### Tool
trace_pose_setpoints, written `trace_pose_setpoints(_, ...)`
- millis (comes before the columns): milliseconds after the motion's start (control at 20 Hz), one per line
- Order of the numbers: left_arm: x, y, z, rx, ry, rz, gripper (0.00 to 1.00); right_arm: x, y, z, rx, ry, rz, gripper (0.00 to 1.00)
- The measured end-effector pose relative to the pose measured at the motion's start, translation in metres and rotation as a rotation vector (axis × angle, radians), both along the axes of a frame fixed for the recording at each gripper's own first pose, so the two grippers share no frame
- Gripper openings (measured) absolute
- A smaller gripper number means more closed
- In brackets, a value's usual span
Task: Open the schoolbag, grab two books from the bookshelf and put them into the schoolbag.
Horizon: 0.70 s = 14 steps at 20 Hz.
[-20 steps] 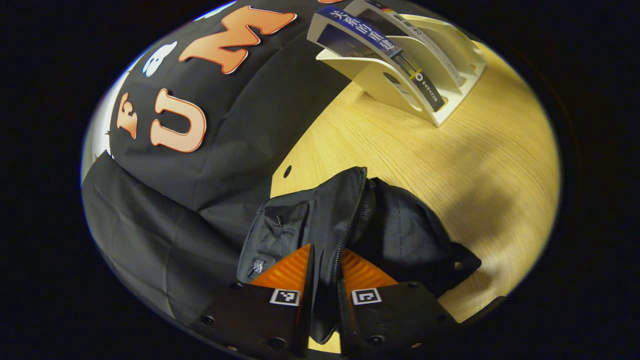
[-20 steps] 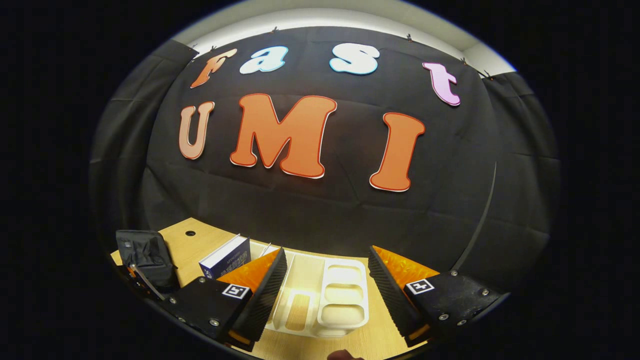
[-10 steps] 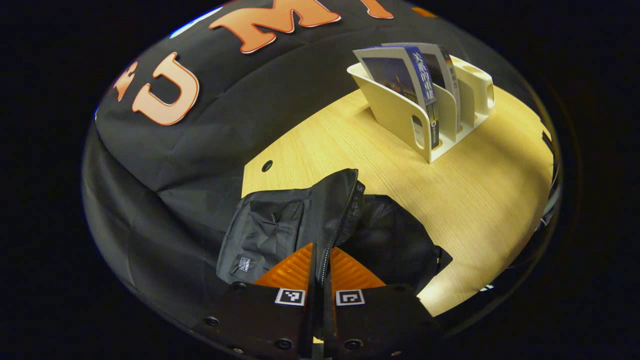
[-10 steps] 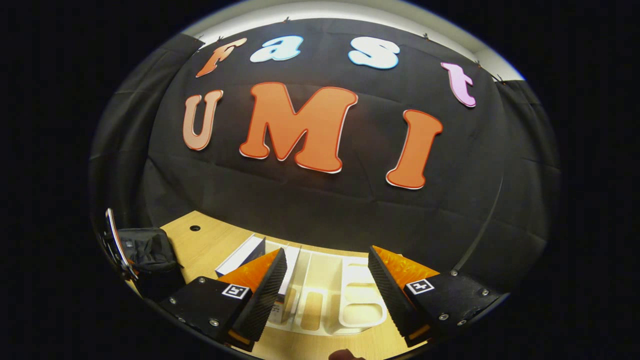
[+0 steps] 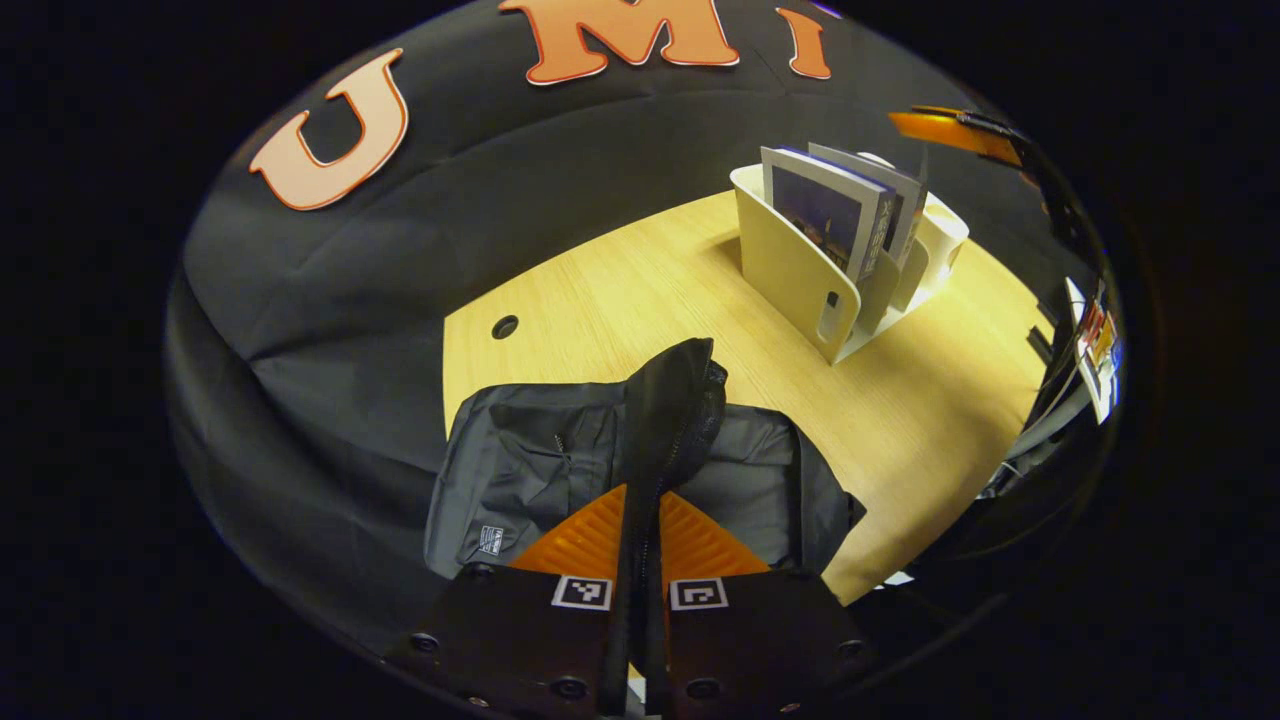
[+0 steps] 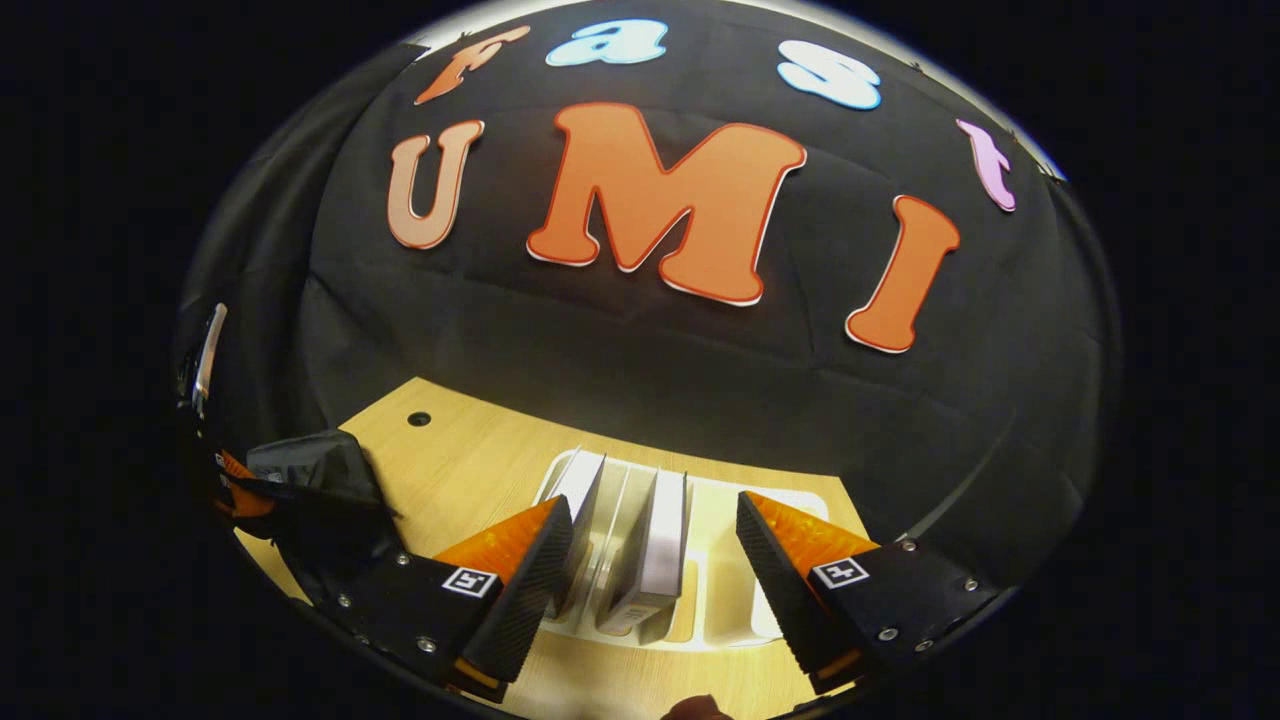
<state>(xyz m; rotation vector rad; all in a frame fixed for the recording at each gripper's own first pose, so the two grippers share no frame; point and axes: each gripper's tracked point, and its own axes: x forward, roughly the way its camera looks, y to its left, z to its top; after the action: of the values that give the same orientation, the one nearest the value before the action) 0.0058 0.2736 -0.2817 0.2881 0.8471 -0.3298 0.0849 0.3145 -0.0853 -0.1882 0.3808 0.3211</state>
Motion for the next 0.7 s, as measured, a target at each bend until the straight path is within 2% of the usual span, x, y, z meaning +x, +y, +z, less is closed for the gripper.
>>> trace_pose_setpoints(200,0.010,0.019,0.014,-0.022,0.043,-0.048,0.07,-0.001,0.037,-0.012,0.026,0.194,0.044,0.99)
trace_pose_setpoints(400,0.020,0.026,0.027,-0.050,0.091,-0.136,0.07,0.002,0.049,-0.020,0.068,0.369,0.011,0.99)
trace_pose_setpoints(700,0.025,0.034,0.037,-0.046,0.122,-0.239,0.07,0.017,0.069,-0.049,0.021,0.577,-0.014,0.99)
